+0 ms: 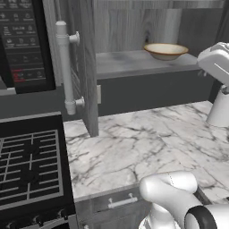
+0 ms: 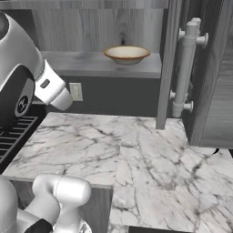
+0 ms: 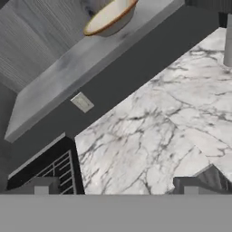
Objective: Pick up the bowls from the cabinet and place each bowl in front of a stool on the dining counter.
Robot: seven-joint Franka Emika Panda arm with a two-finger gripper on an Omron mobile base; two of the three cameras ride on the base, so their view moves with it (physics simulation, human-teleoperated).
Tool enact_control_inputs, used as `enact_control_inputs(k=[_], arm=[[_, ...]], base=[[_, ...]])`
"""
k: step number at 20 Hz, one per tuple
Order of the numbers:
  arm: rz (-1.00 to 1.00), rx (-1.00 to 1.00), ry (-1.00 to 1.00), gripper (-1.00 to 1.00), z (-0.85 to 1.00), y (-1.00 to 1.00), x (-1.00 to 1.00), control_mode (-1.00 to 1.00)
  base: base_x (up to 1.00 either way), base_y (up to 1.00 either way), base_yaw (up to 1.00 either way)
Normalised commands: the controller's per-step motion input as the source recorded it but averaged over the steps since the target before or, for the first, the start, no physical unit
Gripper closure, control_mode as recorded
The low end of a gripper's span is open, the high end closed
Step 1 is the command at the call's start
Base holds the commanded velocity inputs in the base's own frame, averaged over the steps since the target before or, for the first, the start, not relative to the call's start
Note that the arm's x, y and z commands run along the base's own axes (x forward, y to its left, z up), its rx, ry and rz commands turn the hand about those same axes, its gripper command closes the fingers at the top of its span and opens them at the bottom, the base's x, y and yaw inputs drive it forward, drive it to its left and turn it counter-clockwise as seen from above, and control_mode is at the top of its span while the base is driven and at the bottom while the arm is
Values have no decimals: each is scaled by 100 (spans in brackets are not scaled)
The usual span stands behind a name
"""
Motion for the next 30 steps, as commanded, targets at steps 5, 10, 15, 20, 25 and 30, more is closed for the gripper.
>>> enact_control_inputs(k=[5,10,15,20,25,30], arm=[[7,-32,-14,-100,1,-29,37,-100],[24,-19,1,-100,0,-17,68,-100],[27,-8,0,-100,0,-8,48,-100],[13,-13,-9,-100,0,0,32,-100],[-5,-40,-17,-100,-1,32,28,-100],[-13,-38,-8,-100,-1,34,12,-100]], base=[[0,0,0],[0,0,0],[0,0,0],[0,0,0],[0,0,0],[0,0,0]])
